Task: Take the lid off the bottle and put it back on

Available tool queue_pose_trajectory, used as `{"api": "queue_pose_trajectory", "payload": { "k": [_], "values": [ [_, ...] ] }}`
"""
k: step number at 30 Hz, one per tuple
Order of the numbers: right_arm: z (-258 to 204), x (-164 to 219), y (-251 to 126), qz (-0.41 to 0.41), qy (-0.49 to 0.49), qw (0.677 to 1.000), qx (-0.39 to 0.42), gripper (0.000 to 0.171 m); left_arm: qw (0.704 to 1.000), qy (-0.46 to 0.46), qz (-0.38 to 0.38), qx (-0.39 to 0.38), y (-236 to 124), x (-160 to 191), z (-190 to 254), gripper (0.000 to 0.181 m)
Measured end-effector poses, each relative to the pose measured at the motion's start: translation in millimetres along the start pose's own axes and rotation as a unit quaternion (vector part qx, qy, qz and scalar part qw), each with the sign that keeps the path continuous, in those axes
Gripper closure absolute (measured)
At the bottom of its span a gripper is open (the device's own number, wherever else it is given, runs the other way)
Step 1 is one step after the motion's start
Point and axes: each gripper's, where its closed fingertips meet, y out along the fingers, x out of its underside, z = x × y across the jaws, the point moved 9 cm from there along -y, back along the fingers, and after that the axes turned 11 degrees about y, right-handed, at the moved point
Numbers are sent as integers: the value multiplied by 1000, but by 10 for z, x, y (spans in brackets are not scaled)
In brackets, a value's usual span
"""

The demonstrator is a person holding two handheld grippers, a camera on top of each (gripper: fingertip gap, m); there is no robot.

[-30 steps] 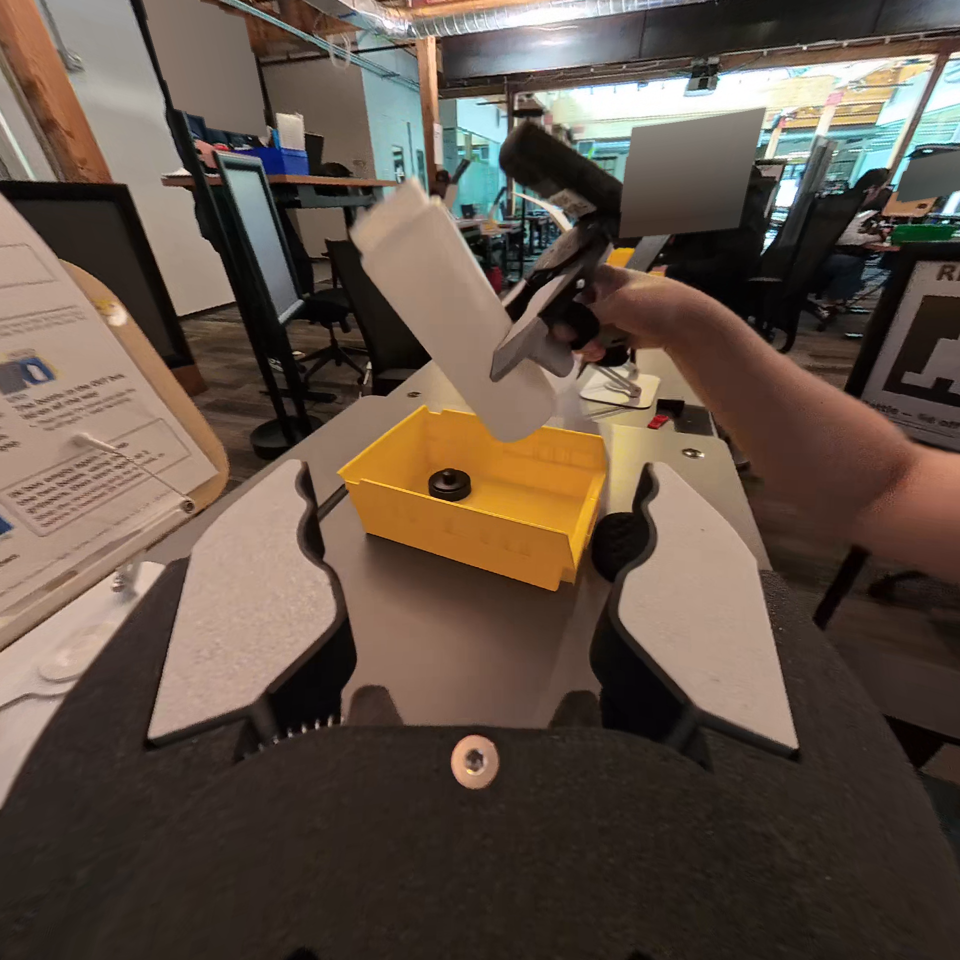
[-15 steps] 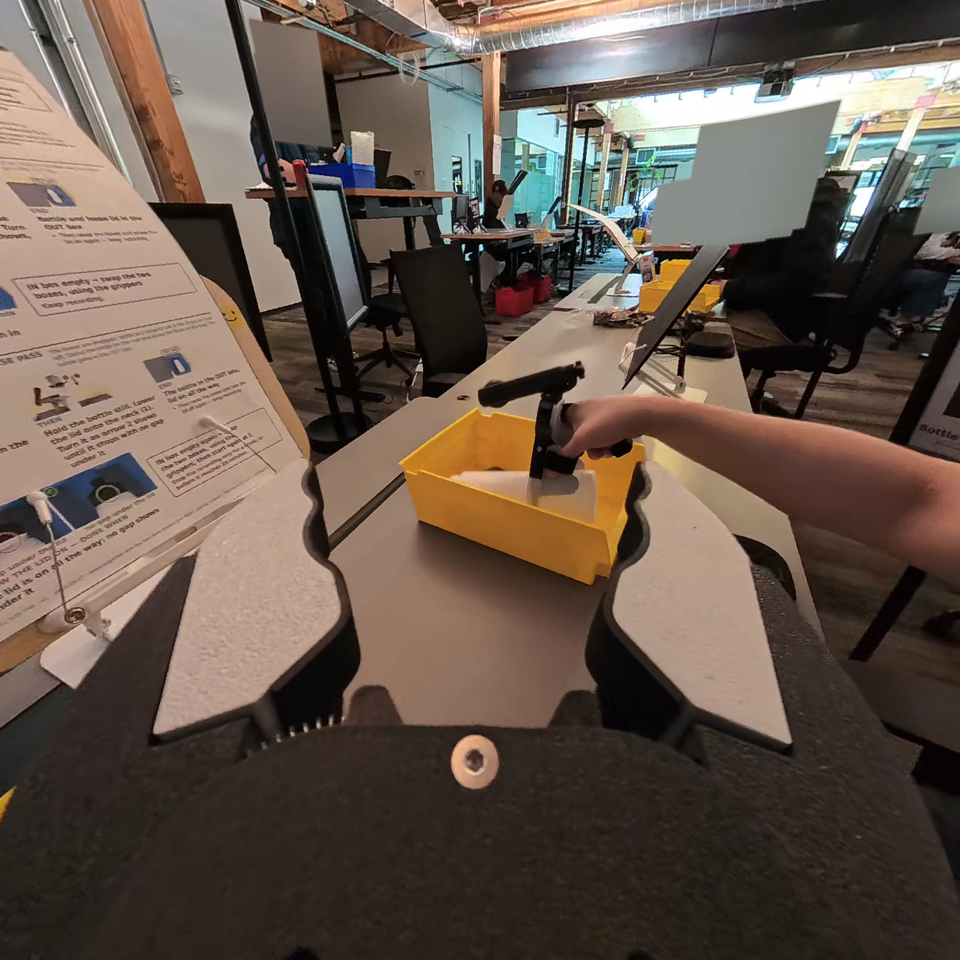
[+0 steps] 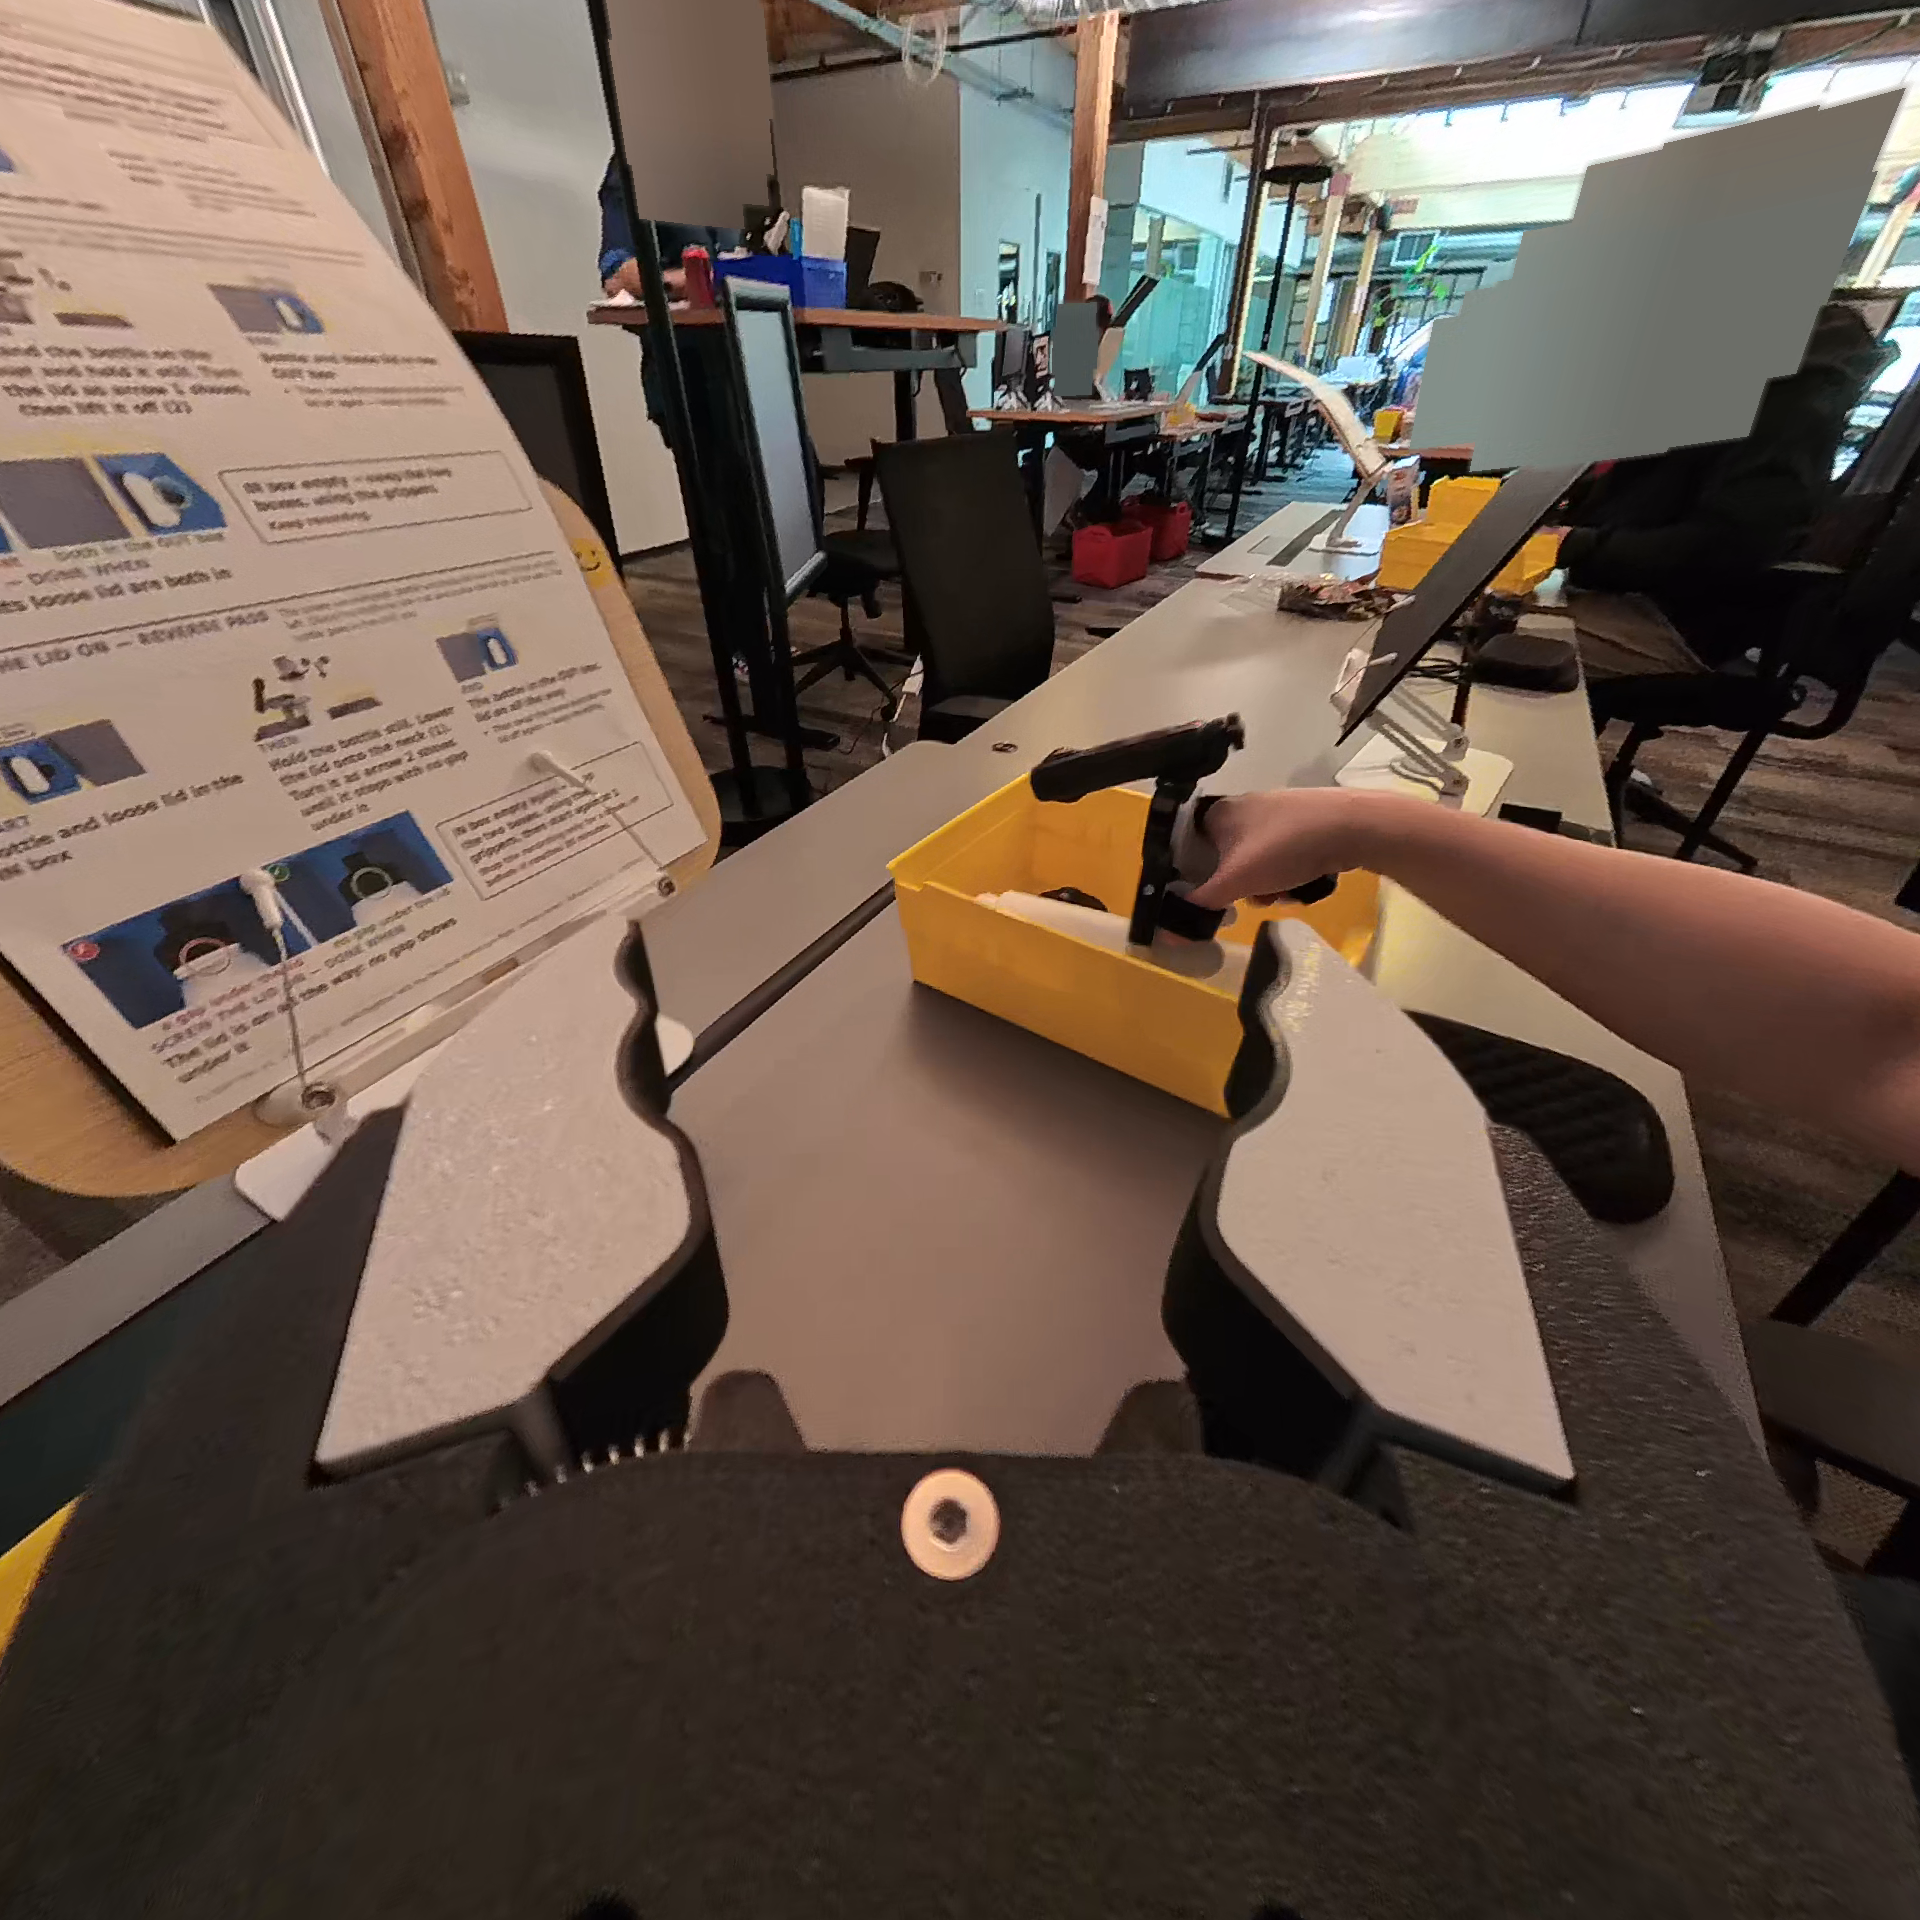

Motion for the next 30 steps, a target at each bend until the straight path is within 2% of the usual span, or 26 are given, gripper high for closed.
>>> {"api": "queue_pose_trajectory", "payload": {
  "k": [4, 7, 9, 11, 14, 16, 17, 21, 30],
  "values": [
    [-26, 47, -194, 53, -48, 997, -33, 87, 998, -1, -33, -47, -95, 54, -128, 84],
    [-24, 80, -476, 156, -80, 982, -63, 86, 993, 10, -63, -101, -171, 104, -242, 87],
    [25, 73, -703, 253, -105, 961, -38, 87, 985, 21, -95, -140, -203, 153, -318, 87],
    [117, 58, -985, 386, -119, 913, 60, 88, 975, 31, -122, -180, -222, 202, -391, 87],
    [204, 141, -1342, 552, -112, 795, 227, 93, 960, 43, -152, -230, -234, 261, -478, 88],
    [216, 187, -1462, 611, -92, 741, 261, 97, 951, 50, -167, -256, -240, 291, -524, 91],
    [232, 183, -1498, 621, -77, 732, 269, 97, 947, 49, -180, -261, -237, 312, -540, 94],
    [294, 137, -1479, 622, -40, 731, 278, 92, 937, 53, -204, -279, -204, 383, -594, 93],
    [236, 14, -1318, 609, -63, 740, 278, 93, 926, 67, -213, -303, -114, 420, -596, 91]
  ]
}}
